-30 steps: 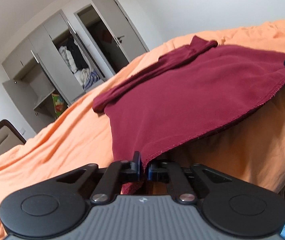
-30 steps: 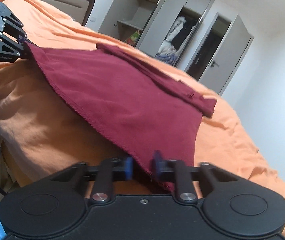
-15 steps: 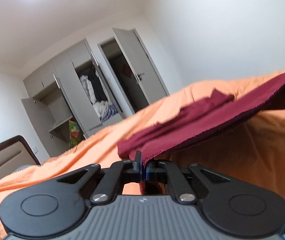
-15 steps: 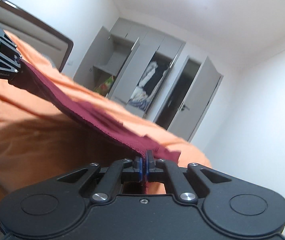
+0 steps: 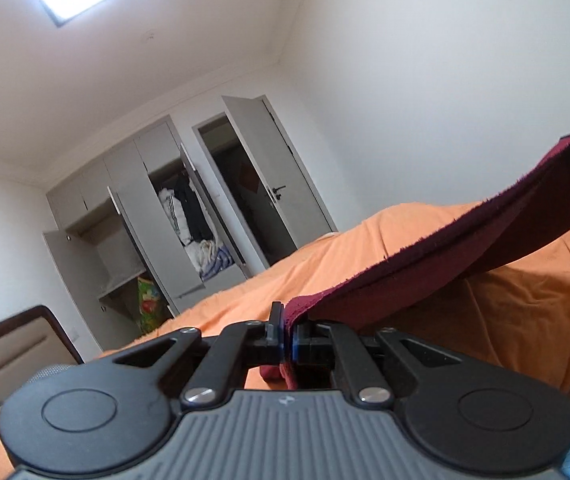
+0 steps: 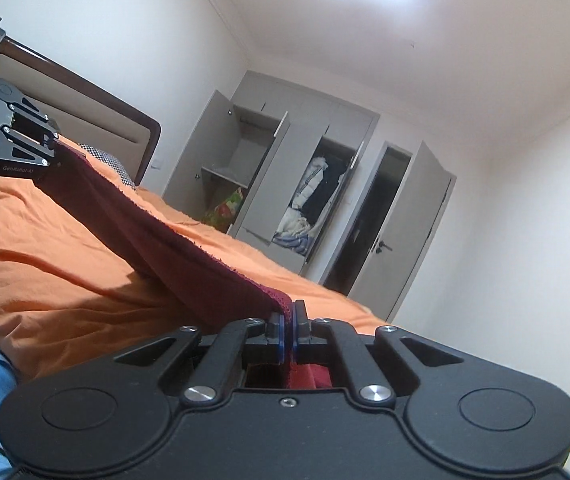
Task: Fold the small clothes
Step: 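Lift the hem with both grippers and fold it over toward the collar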
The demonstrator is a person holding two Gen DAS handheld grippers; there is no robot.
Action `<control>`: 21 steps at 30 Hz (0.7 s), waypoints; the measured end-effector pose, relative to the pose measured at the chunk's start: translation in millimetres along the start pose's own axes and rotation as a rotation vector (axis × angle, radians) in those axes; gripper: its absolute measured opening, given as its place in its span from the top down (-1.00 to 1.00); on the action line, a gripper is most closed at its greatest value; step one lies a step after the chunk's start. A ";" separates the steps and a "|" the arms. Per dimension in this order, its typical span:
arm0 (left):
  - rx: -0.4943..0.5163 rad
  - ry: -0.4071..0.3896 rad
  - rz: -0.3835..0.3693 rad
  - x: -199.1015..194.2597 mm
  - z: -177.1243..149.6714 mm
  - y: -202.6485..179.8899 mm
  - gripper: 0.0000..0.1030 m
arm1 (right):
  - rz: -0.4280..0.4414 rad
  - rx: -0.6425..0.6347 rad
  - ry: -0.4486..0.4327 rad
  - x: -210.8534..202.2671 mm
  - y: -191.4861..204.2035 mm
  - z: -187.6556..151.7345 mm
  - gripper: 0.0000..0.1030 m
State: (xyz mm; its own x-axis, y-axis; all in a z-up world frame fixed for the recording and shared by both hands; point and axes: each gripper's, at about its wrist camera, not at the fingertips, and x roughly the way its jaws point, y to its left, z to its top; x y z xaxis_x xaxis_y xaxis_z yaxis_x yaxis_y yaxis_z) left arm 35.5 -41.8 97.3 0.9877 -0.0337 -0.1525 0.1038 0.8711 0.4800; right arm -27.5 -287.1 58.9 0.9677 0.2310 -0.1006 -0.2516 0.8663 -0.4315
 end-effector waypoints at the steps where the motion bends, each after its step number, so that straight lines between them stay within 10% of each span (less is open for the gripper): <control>1: 0.002 0.000 0.003 2.2 0.1 -0.7 0.95 | -0.002 -0.001 -0.004 -0.1 0.3 0.4 0.96; 11: 0.060 -0.012 0.024 50.8 15.8 5.3 0.94 | -0.014 -0.017 -0.039 46.5 -17.0 7.6 0.96; 21: 0.244 -0.005 -0.093 184.6 53.3 25.7 0.93 | 0.049 -0.136 0.011 196.4 -76.2 28.7 0.94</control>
State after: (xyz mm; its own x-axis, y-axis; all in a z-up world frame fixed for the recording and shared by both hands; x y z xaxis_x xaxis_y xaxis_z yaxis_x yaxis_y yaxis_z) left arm 226.7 -51.7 127.5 0.9732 -0.1107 -0.2015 0.2183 0.7203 0.6584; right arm 181.4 -295.1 97.7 0.9546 0.2658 -0.1344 -0.2953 0.7858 -0.5434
